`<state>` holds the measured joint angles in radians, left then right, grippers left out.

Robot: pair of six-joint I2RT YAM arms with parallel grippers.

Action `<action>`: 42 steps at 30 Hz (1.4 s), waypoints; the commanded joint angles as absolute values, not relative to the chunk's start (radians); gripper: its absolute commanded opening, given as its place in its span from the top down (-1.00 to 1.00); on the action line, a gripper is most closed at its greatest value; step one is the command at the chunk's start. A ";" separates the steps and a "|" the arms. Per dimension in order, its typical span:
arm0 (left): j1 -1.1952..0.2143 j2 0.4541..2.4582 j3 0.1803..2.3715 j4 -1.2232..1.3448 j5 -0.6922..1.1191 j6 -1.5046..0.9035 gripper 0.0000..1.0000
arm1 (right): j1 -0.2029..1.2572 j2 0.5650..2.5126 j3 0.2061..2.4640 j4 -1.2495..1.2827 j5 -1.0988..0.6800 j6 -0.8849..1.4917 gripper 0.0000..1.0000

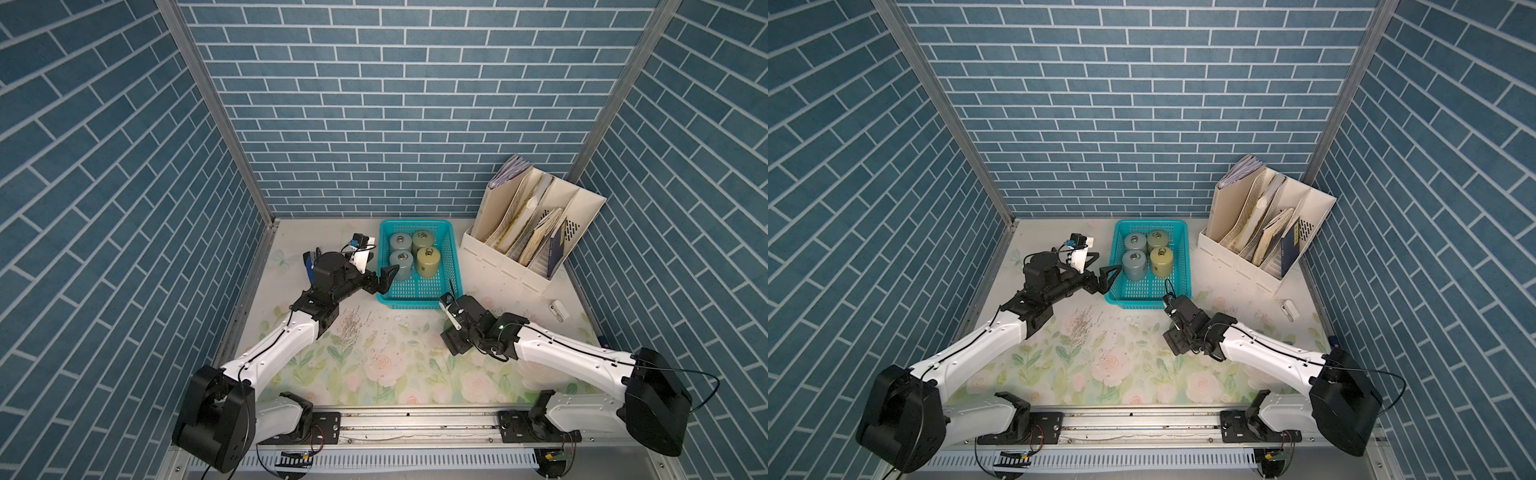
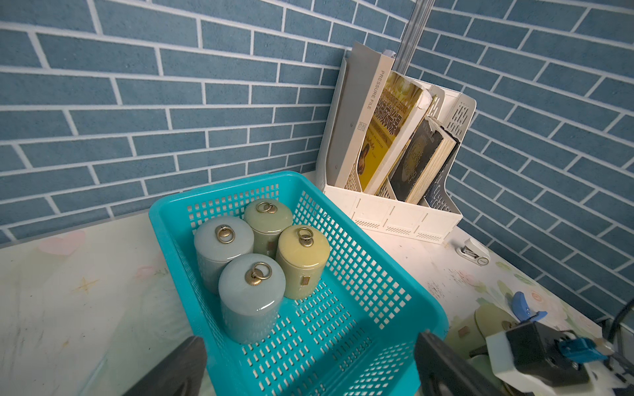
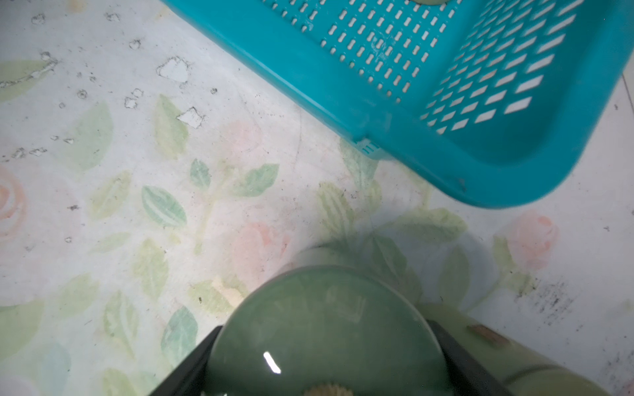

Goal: Take the tea canister out of the basket
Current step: Place the tea canister at the center of the board.

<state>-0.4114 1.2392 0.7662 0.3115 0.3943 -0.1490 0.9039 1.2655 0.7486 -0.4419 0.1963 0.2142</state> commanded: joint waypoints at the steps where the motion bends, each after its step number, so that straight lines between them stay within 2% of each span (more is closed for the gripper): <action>1: -0.419 1.242 0.790 0.323 0.400 -0.141 -1.00 | 0.901 1.258 0.750 -0.358 0.194 0.258 0.90; 5: -0.419 1.247 0.790 0.323 0.404 -0.141 -1.00 | 0.901 1.264 0.740 -0.340 0.174 0.263 0.67; 10: -0.420 1.247 0.793 0.318 0.403 -0.141 -1.00 | 0.900 1.283 0.726 -0.329 0.174 0.264 0.14; 15: -0.422 1.239 0.796 0.311 0.402 -0.137 -1.00 | 0.890 1.275 0.707 -0.313 0.164 0.268 -0.14; 19: -0.423 1.239 0.800 0.309 0.403 -0.137 -1.00 | 0.885 1.263 0.701 -0.316 0.161 0.270 -0.55; 24: -0.425 1.245 0.810 0.305 0.406 -0.136 -1.00 | 0.885 1.240 0.704 -0.328 0.182 0.265 -0.81; 31: -0.428 1.247 0.821 0.309 0.407 -0.137 -1.00 | 0.886 1.210 0.721 -0.341 0.200 0.251 -1.00; 42: -0.430 1.232 0.827 0.299 0.344 -0.145 -1.00 | 0.882 1.162 0.921 -0.432 0.205 0.158 -0.96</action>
<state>-0.4244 1.2400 0.7982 0.3031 0.3695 -0.1459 0.8867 1.1721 0.8581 -0.3878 0.1814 0.2096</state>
